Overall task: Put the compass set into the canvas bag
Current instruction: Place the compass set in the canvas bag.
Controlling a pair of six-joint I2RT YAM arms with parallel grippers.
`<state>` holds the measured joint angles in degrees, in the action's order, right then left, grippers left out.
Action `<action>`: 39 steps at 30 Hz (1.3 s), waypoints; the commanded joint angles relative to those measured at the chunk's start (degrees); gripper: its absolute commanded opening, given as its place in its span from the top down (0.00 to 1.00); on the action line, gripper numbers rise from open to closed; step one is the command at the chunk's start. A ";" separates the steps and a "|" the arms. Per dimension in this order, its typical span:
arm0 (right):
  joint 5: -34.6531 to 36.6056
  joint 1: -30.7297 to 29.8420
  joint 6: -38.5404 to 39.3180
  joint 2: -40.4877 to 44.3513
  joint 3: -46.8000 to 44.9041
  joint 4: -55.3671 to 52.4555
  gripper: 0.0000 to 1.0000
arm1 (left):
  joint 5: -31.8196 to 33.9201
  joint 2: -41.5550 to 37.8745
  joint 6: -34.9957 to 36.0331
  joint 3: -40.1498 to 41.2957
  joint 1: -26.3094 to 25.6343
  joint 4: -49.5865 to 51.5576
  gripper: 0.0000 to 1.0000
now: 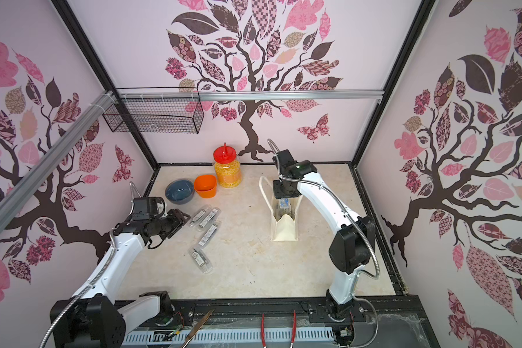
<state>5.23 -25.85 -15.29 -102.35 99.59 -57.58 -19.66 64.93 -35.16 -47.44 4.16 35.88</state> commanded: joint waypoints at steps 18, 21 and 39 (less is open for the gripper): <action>-2.40 0.70 -0.22 -3.45 -5.56 4.21 0.52 | 0.94 -0.77 0.87 -0.20 -0.20 1.10 0.41; -2.78 1.30 0.41 -5.33 -2.62 2.20 0.52 | 0.85 -0.67 0.94 -0.26 -0.14 1.28 0.41; -5.51 3.17 1.95 -9.10 5.35 -3.39 0.51 | 1.08 -1.30 0.50 0.53 -0.20 1.32 0.41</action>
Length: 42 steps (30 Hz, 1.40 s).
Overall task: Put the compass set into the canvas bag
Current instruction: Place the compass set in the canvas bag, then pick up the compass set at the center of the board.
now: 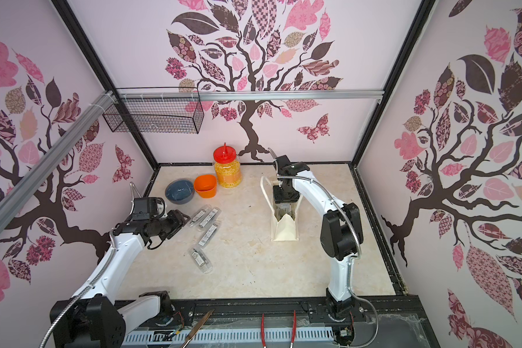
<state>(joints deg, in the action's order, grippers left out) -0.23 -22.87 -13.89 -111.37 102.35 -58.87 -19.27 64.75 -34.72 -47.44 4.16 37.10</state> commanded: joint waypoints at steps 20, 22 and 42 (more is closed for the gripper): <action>-0.50 -1.25 4.05 15.61 -6.62 6.17 0.44 | 1.05 -4.32 -1.54 0.01 -0.17 2.79 0.41; -0.39 -3.03 5.84 19.00 -5.65 7.46 0.43 | 1.93 -4.28 -2.18 -0.18 -0.14 3.36 0.41; -10.58 -34.08 2.40 -3.04 8.45 7.06 0.33 | -0.49 8.22 -5.42 -7.27 10.93 6.14 0.40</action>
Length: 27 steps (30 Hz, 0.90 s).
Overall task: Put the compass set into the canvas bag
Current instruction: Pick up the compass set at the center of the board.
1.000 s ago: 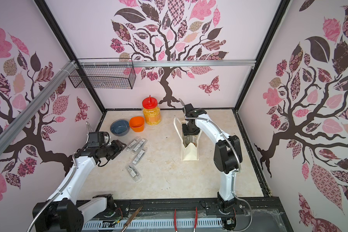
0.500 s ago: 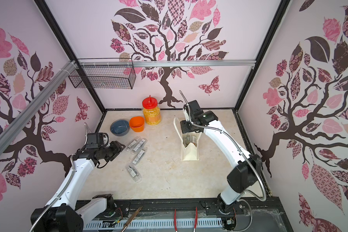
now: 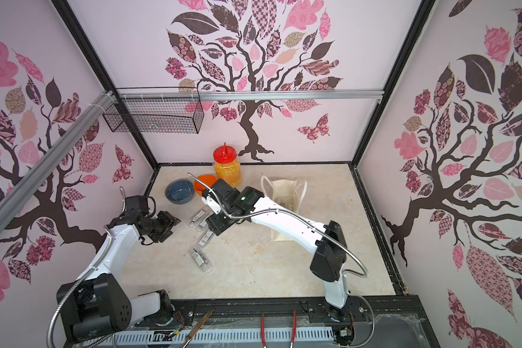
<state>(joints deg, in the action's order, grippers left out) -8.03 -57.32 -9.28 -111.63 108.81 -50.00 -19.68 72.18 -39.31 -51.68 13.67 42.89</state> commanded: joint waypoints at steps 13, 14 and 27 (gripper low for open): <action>-0.17 -6.85 -1.88 -21.56 15.37 -8.93 0.27 | -8.04 4.06 -2.93 -2.23 11.60 -0.35 0.38; -0.06 -7.20 -1.65 -22.69 16.79 -9.47 0.26 | -9.43 4.40 -3.13 -2.01 13.29 -0.18 0.38; 2.16 -9.53 -4.88 -34.69 29.01 -15.22 0.26 | -9.86 3.92 -2.43 -0.98 15.73 0.97 0.37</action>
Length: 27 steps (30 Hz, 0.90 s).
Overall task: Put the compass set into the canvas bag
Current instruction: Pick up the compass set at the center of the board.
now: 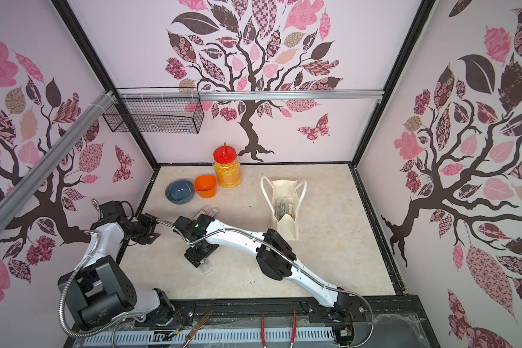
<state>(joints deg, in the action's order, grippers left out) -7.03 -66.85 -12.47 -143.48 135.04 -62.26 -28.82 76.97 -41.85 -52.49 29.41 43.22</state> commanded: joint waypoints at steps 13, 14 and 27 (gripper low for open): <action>3.87 -0.12 -1.29 -7.65 6.44 -2.13 0.29 | -0.14 -1.77 1.51 -0.10 -0.01 2.48 0.37; 4.25 -0.08 -1.29 -8.33 7.13 -2.77 0.29 | -0.41 -1.74 1.35 0.22 -0.03 2.07 0.37; 7.79 -2.81 0.75 -5.43 4.67 -0.78 0.26 | -2.11 -2.10 1.11 1.56 -0.01 0.59 0.37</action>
<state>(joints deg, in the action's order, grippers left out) -1.61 -68.51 -12.88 -149.45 140.49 -62.35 -30.11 76.20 -41.54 -52.38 29.41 45.04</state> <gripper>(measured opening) 0.734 0.631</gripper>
